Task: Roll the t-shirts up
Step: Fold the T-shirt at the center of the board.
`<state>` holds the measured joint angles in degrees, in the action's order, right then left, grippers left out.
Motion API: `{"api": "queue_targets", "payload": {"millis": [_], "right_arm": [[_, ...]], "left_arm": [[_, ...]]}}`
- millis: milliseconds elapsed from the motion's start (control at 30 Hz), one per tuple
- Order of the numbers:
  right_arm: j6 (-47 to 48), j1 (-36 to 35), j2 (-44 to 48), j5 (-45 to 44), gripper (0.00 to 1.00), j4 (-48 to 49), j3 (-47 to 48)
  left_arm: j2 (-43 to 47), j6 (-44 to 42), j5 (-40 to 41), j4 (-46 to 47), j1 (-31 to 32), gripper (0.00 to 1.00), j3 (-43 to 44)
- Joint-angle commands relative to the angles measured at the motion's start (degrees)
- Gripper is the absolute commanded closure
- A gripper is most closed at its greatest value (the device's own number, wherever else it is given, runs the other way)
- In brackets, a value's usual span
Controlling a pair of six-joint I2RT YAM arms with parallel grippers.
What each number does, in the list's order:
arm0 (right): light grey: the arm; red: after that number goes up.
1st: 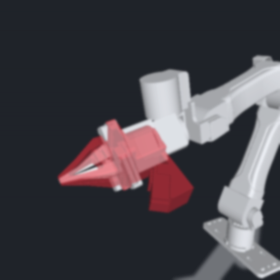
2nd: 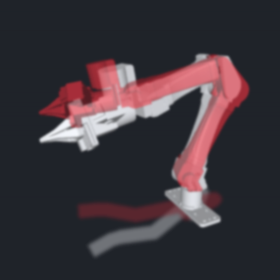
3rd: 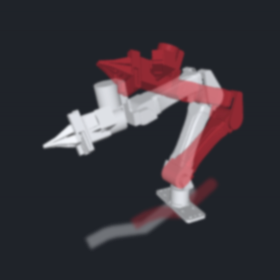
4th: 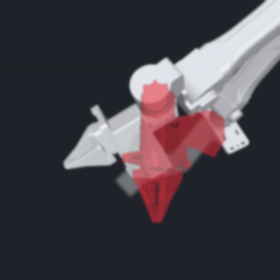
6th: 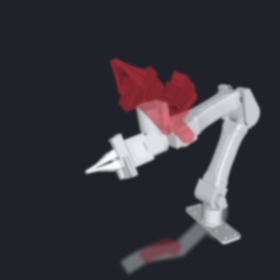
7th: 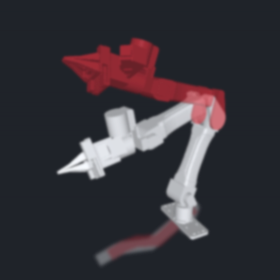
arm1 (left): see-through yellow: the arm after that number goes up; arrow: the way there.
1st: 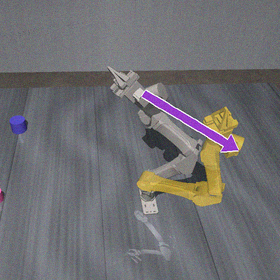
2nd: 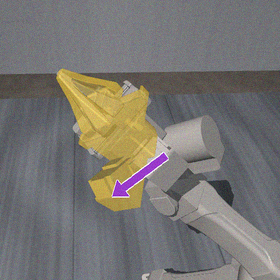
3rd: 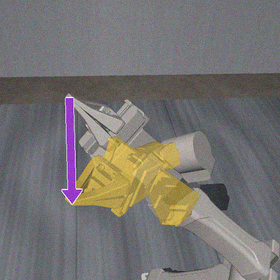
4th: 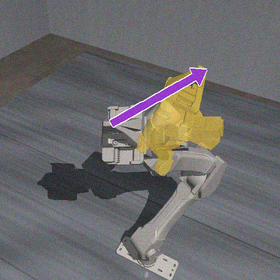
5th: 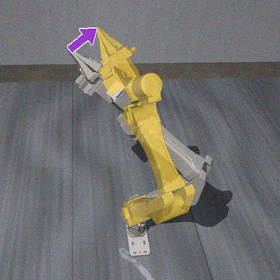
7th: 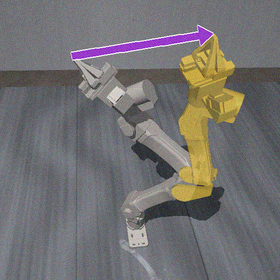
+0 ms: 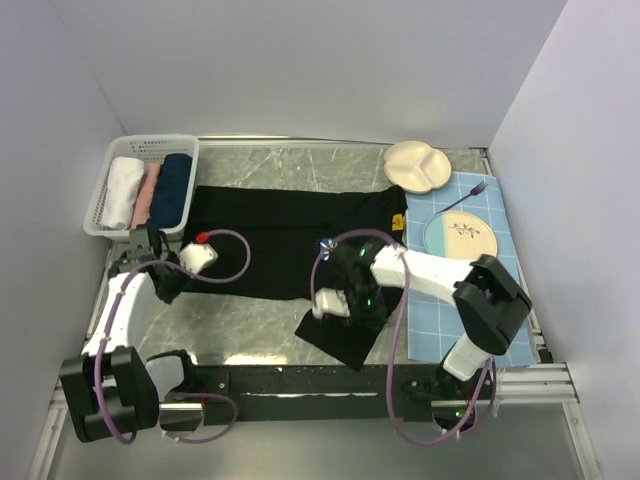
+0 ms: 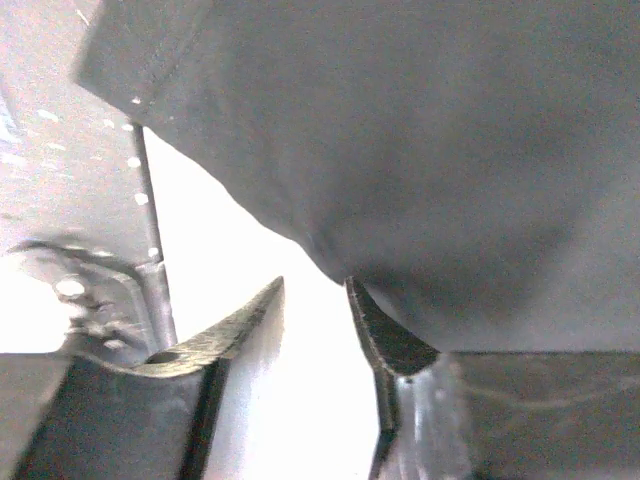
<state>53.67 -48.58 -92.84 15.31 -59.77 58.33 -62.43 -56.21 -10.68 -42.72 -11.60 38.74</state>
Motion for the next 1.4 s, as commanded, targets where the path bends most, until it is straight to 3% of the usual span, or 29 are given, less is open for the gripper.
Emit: {"api": "queue_targets", "payload": {"millis": [0,167,200,333,700,1033,1233,1367], "right_arm": [[-11.3,15.4,5.7,11.8,0.57,-3.7,20.7],[-32.6,34.0,-0.7,15.6,0.55,6.4,30.7],[-34.4,39.0,-1.8,16.0,0.55,8.9,31.1],[-40.1,47.0,-9.9,15.8,0.54,11.5,32.5],[-39.8,48.3,-25.0,9.5,0.55,12.8,39.3],[-39.7,50.2,-34.8,9.3,0.57,11.7,46.0],[-39.5,50.2,-34.9,14.2,0.59,10.8,44.7],[-41.2,49.6,-35.0,10.5,0.58,12.5,42.8]], "left_arm": [[2.8,-0.6,-11.1,-2.7,-0.4,0.65,11.4],[-5.9,6.4,-15.1,0.5,0.2,0.64,18.8],[-7.4,7.5,-15.2,0.6,0.2,0.65,20.7],[-12.4,13.8,-17.2,2.9,0.6,0.65,22.3],[-17.1,14.4,-7.6,8.7,2.9,0.71,13.1],[-23.2,15.6,-4.2,9.1,3.0,0.71,14.2],[-24.6,15.5,-3.1,8.5,2.9,0.71,15.1],[-25.6,15.4,-1.8,9.9,2.9,0.71,14.1]]}}
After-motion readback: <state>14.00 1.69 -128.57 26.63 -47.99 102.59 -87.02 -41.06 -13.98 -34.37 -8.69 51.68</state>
